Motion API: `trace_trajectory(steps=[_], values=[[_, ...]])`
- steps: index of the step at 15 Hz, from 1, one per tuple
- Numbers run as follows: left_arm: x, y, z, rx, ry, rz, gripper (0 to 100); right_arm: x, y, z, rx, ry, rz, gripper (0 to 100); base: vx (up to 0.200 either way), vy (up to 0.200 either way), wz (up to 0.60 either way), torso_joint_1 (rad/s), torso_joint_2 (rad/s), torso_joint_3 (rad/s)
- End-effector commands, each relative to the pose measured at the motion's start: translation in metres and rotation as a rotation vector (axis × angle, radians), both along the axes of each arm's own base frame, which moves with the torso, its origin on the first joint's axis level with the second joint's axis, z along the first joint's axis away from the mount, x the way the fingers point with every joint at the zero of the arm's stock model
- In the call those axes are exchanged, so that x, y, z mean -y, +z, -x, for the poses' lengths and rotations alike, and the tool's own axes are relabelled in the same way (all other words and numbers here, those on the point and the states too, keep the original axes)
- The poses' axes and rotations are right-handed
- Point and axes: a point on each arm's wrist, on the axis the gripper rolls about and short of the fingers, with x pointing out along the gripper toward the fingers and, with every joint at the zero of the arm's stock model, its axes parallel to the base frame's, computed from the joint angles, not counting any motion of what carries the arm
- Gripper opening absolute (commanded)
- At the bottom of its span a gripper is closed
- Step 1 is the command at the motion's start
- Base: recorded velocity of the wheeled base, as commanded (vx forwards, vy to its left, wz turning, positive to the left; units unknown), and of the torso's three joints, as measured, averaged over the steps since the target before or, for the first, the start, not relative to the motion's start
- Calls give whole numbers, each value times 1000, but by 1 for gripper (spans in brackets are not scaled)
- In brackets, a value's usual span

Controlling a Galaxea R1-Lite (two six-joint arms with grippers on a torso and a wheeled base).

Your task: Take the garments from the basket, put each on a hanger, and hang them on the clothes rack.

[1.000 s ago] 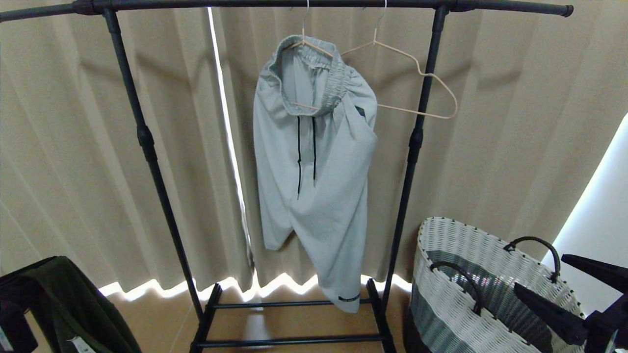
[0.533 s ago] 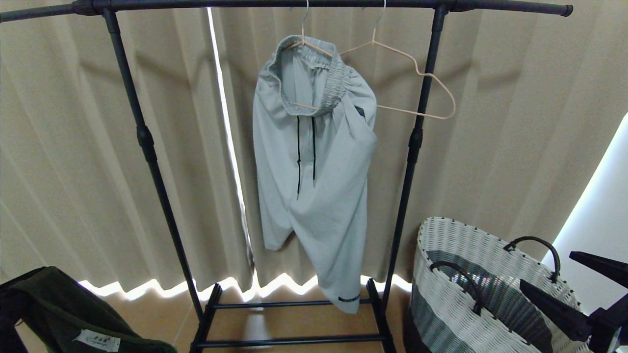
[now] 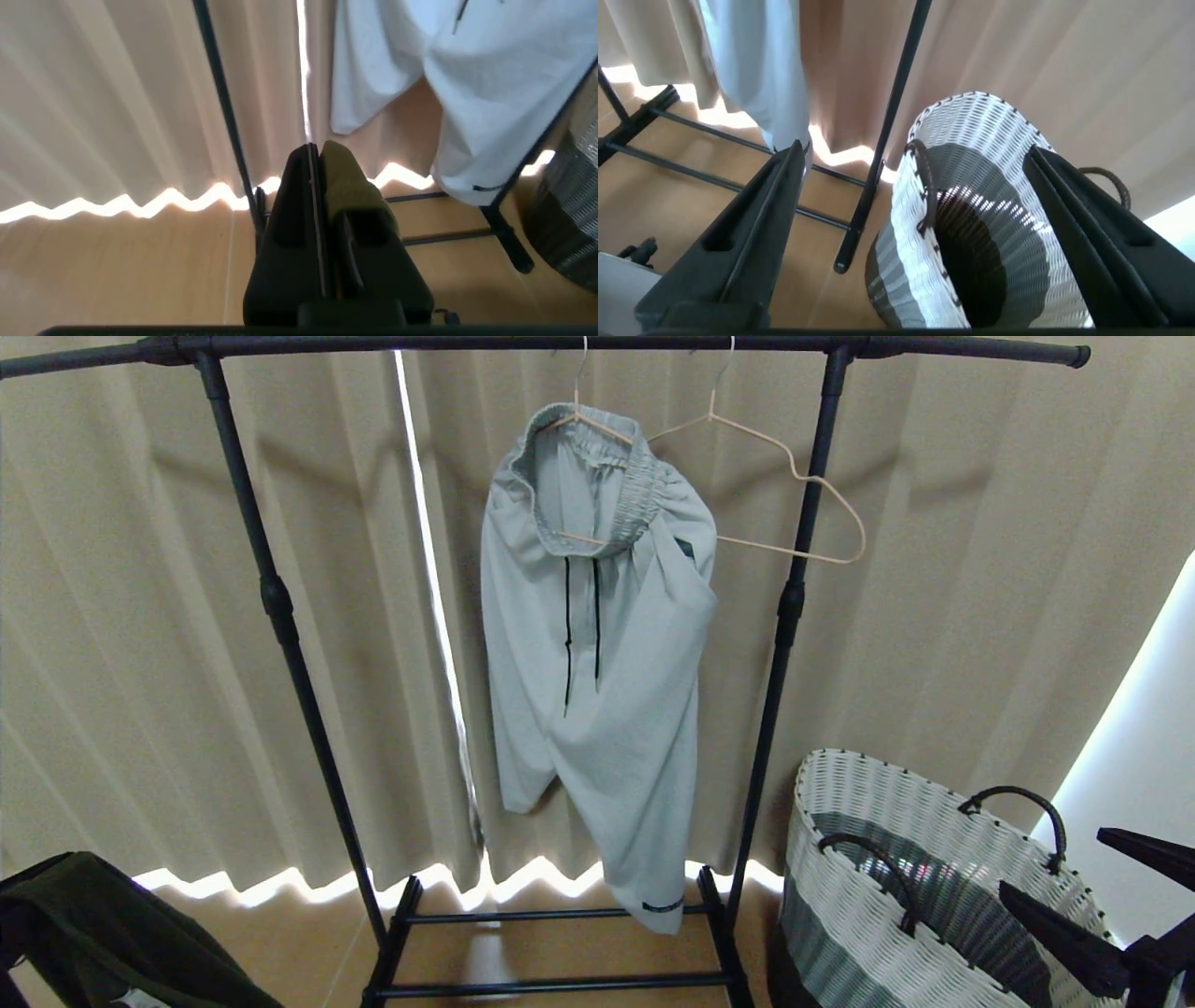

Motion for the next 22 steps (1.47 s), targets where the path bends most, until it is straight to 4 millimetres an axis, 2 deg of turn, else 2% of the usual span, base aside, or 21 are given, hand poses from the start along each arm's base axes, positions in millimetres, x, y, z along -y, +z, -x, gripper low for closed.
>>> trace_trajectory(steps=[1, 8, 12, 22], values=[[-1, 2, 0, 6, 20, 0, 0, 1, 2, 4, 25, -2, 1, 100, 0, 0, 0, 0, 0, 0], [-1, 0, 1, 3, 18, -2, 0, 4, 5, 3, 36, -33, -1, 100, 0, 0, 0, 0, 0, 0], [-1, 0, 1, 6, 18, -3, 0, 4, 6, 4, 45, -32, -3, 100, 0, 0, 0, 53, -206, -211], [-1, -4, 3, 0, 7, -45, 0, 4, 6, 6, 51, -32, -3, 100, 0, 0, 0, 180, -484, -286]])
